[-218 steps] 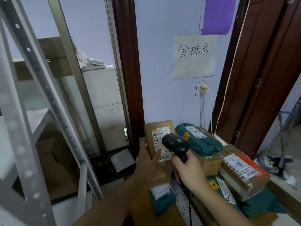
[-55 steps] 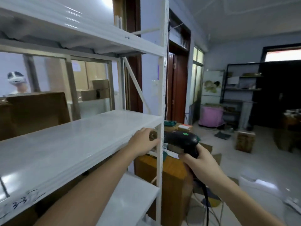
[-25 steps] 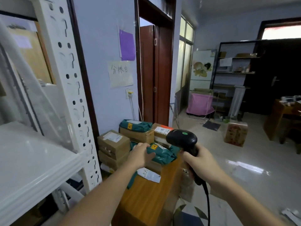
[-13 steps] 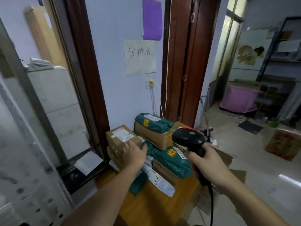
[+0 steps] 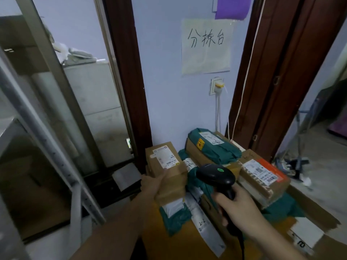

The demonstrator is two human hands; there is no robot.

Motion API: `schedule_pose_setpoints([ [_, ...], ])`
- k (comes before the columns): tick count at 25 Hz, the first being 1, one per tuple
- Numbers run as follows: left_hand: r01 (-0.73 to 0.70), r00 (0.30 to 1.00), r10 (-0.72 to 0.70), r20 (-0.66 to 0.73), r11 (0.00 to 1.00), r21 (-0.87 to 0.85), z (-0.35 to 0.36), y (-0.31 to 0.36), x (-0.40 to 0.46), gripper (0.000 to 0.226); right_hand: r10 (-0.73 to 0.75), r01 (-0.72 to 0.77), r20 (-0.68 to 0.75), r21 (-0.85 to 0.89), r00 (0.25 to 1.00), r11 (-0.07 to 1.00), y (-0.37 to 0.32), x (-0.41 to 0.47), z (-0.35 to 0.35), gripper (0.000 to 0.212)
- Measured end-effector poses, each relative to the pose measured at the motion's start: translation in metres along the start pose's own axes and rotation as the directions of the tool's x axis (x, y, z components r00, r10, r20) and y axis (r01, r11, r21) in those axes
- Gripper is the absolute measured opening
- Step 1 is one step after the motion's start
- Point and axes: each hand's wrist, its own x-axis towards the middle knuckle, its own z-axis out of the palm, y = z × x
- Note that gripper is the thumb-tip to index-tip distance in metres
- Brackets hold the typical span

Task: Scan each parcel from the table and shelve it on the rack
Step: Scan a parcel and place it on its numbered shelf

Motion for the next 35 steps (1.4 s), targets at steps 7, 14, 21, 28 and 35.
schedule_pose_setpoints([
  [7,-0.099,0.995,0.095,0.031,0.969,0.227,0.001,-0.012,-0.036,0.142,0.019,-0.019,0.013,0.071,1.0,0.997,0.001,0.025,0.009,0.004],
  [14,-0.27,0.956,0.29,0.037,0.828,0.491,0.003,-0.022,-0.061,0.116,-0.015,0.014,0.026,0.056,1.0,0.998,0.015,0.046,0.023,0.003],
  [21,-0.288,0.954,0.296,0.057,0.837,0.466,0.004,-0.031,-0.064,0.109,-0.006,0.007,0.006,-0.037,1.0,0.999,0.023,0.059,0.035,0.002],
  [28,-0.291,0.957,0.276,0.091,0.896,0.336,0.007,-0.026,-0.071,0.105,0.012,-0.012,0.023,0.005,1.0,1.0,0.022,0.054,0.03,0.006],
  [35,-0.364,0.931,0.348,0.107,0.893,0.265,0.006,-0.026,-0.093,0.105,0.007,-0.007,-0.003,-0.068,1.0,0.998,0.03,0.046,0.026,0.005],
])
